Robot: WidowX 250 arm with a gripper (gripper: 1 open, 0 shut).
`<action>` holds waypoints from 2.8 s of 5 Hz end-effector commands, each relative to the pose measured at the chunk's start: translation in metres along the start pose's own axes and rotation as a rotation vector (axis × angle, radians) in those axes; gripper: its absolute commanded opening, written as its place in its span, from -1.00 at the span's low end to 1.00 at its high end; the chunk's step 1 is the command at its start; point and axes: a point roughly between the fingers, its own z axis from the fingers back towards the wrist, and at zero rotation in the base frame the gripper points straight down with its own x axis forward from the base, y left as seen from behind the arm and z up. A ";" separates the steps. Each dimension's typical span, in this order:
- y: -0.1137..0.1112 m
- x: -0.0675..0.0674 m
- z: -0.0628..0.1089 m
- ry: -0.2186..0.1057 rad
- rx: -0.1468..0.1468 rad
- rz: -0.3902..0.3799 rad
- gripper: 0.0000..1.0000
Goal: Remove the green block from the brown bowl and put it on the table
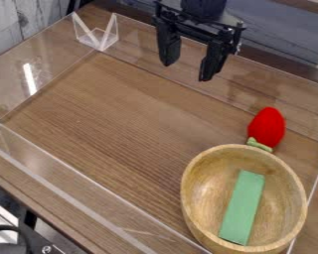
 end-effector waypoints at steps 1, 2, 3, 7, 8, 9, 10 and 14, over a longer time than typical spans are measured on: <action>-0.006 -0.009 -0.017 0.033 -0.012 0.063 1.00; -0.036 -0.025 -0.031 0.052 -0.035 0.118 1.00; -0.067 -0.037 -0.029 0.052 -0.039 0.045 1.00; -0.115 -0.059 -0.025 0.022 -0.081 0.188 1.00; -0.124 -0.061 -0.040 0.018 -0.082 0.081 1.00; -0.128 -0.067 -0.043 0.011 -0.087 0.080 1.00; -0.129 -0.071 -0.044 0.008 -0.090 0.081 1.00; -0.134 -0.084 -0.070 -0.020 -0.090 0.022 1.00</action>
